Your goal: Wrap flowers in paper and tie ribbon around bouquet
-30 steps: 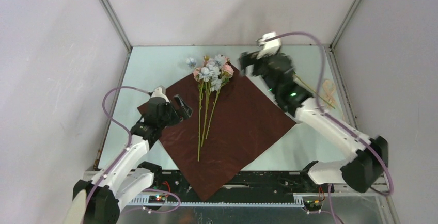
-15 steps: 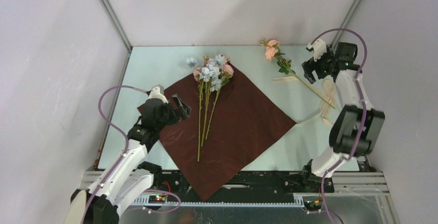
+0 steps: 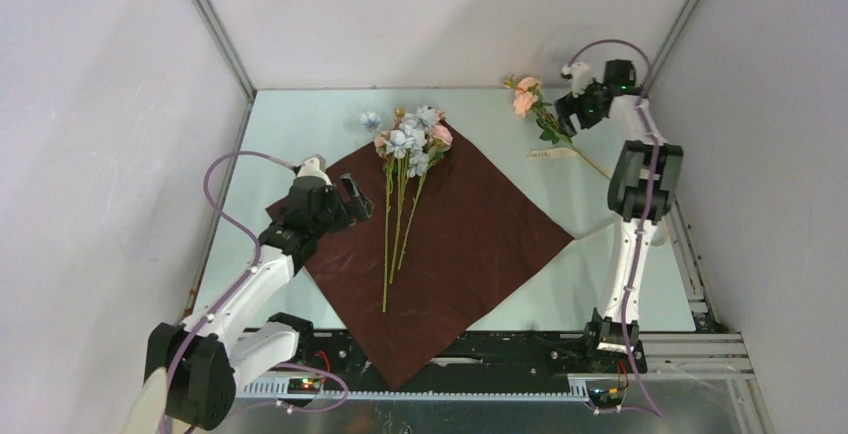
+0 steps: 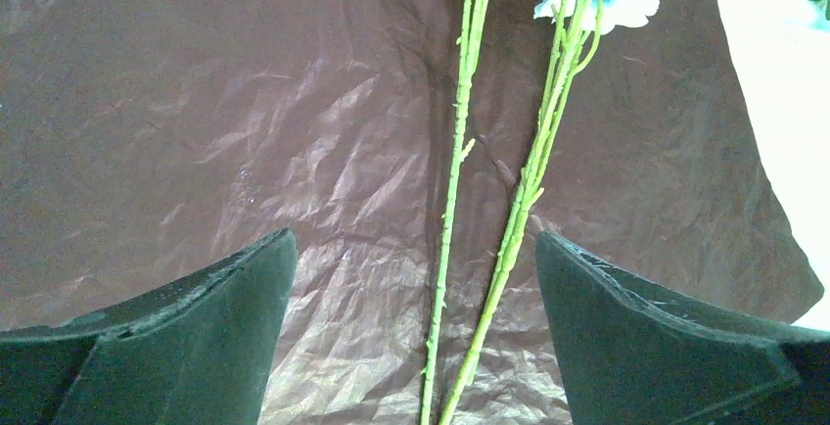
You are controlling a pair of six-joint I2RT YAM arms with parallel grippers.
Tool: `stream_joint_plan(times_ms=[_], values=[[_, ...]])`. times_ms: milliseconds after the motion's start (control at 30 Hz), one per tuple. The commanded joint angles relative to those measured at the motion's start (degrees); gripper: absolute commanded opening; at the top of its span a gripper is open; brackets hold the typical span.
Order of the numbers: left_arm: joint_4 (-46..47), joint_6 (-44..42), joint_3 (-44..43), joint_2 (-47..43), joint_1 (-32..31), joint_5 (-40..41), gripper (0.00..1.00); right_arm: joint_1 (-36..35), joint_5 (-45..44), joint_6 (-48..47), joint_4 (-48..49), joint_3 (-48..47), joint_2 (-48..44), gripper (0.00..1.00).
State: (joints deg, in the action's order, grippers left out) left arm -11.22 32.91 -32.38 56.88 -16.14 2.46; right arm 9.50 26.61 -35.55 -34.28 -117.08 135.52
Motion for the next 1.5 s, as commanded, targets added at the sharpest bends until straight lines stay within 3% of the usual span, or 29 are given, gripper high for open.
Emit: stream_joint_plan(times_ms=[0,100,200,300,333,533,700,833,867,900,1000,1300,1467], values=[[2.15,-1.18,-2.13,1.5,0.01,0.79,0.98,-4.31,-8.76,-0.03,0.38,-11.22,8.98,0.87],[2.3,-0.93,-2.08,1.99,0.05,0.73,0.98,-5.88,-16.09,-1.24,-0.25,-16.47,13.25,0.86],[2.13,-1.0,-2.16,2.22,0.06,0.61,0.98,-7.04,-17.79,-5.58,-1.69,-15.55,13.92,0.83],[1.12,-1.09,-2.15,1.91,0.06,1.59,0.98,-7.16,-18.35,-7.79,-6.0,-14.22,14.09,0.62],[0.63,-1.15,-2.2,1.74,0.06,1.76,0.98,-7.01,-18.3,-7.79,-6.95,-14.14,14.25,0.57],[-0.09,-1.19,-1.95,0.12,0.06,1.91,0.98,-3.46,-11.81,-5.96,-16.85,-15.91,13.9,0.54],[0.03,-0.51,-1.15,-1.38,0.06,0.99,0.98,-1.77,-9.18,-7.89,-24.42,-14.08,13.15,0.45],[-0.34,0.07,-0.47,-3.18,0.06,0.47,0.98,-0.84,-6.76,-8.71,-26.26,-12.28,11.98,0.26],[-0.4,0.15,-0.35,-3.93,0.06,0.49,0.98,-0.74,-6.77,-8.03,-25.52,-12.25,11.93,0.07],[-0.63,0.25,-0.15,-4.35,0.06,0.51,0.98,-0.72,-6.94,-7.69,-24.84,-12.26,11.58,0.0],[-0.9,0.47,0.2,-6.15,0.06,0.76,0.98,-1.09,-10.65,-4.85,-16.54,-12.21,9.77,0.0],[0.91,1.21,2.25,-12.69,0.06,-1.17,0.98,-4.66,-35.11,-1.17,18.33,-11.96,-6.75,0.0],[-0.97,1.64,1.79,-13.97,0.06,-1.25,0.98,-9.01,-44.68,6.03,34.16,-3.27,-21.47,0.0]])
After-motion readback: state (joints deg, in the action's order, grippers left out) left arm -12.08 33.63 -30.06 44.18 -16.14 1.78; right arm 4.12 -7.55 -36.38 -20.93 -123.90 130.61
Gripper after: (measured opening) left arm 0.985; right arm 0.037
